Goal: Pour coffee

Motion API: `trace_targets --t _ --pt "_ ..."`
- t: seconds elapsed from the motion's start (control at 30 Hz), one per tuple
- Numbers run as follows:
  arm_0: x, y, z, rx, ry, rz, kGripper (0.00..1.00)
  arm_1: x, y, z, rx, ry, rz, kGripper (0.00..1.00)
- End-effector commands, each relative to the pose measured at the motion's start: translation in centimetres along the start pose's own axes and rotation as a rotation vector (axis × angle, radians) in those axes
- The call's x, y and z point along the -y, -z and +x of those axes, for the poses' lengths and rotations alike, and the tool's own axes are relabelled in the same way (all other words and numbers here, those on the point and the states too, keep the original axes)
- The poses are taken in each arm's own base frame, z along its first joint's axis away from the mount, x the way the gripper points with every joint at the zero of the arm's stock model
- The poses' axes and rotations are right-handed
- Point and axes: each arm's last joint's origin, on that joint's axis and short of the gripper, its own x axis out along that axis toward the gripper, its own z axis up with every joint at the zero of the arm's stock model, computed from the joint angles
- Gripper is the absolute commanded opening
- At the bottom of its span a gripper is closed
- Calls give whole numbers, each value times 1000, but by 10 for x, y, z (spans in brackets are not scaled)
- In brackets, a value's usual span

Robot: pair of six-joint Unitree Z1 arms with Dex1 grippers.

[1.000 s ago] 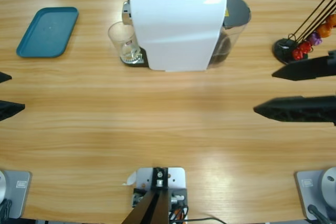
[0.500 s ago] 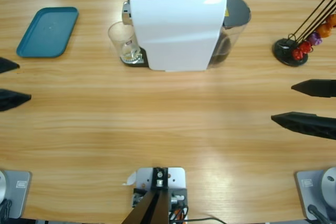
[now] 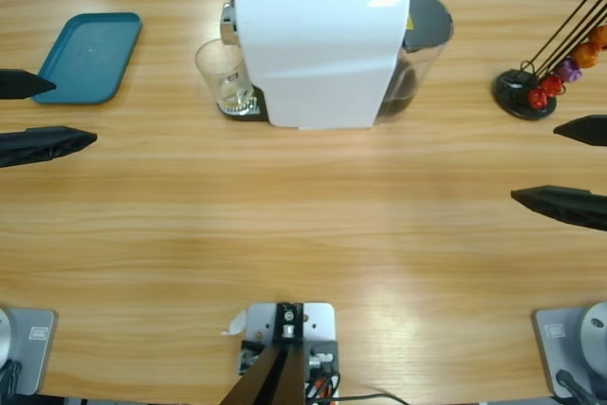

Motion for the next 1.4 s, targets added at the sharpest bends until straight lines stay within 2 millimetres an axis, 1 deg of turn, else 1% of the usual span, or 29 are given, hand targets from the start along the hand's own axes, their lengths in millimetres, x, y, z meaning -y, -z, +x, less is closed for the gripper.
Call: trace_targets --t 0.03,0.17,0.3,0.47,0.63,0.9,1.03,1.13,1.4 --pt "-3 11 17 -78 -5 0 996 0 5 -11 40 37 -36 1000" --pt "-3 10 18 -79 -3 2 996 2 1 -3 5 60 -34 1000" --pt "-3 10 15 -71 -1 6 996 3 0 -2 0 68 -36 1000" --pt "0 16 11 -110 24 39 996 3 -1 0 -10 68 -42 1000" --pt "-1 8 9 -142 38 66 997 3 -4 4 -24 67 -56 1000" --pt "1 8 10 -143 74 66 1000 3 -3 3 -20 71 -54 996" --pt "-2 5 10 -120 44 65 1000 3 -3 4 -21 71 -54 996" --pt "-4 4 6 -96 18 59 997 3 -3 3 -18 71 -54 996" --pt "-2 3 4 -70 43 59 988 3 -3 3 -19 70 -54 996"
